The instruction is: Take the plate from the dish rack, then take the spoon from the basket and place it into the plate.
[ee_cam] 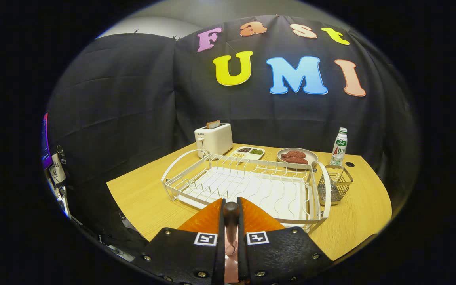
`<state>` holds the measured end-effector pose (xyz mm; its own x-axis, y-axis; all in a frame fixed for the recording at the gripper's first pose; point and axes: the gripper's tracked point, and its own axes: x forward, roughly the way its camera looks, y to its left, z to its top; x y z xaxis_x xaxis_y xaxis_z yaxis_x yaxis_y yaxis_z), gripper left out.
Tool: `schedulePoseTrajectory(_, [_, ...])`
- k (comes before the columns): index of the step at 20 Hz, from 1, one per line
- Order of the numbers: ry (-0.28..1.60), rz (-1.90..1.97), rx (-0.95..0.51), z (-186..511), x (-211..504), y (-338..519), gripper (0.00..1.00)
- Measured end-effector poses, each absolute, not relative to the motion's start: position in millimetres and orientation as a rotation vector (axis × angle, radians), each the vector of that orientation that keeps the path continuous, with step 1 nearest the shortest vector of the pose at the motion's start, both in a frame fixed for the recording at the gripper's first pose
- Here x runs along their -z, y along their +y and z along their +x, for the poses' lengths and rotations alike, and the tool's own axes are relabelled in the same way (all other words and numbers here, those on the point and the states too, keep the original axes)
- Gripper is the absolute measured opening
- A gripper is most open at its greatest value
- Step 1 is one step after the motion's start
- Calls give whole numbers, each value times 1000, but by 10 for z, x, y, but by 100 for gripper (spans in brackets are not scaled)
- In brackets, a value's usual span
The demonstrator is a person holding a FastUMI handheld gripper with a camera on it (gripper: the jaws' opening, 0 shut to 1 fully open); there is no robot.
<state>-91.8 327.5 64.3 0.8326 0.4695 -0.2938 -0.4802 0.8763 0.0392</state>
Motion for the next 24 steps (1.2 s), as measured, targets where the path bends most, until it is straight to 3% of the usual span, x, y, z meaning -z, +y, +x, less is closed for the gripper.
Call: schedulePoseTrajectory(24, [227, 28, -443, -812, -1085, 2887, 15])
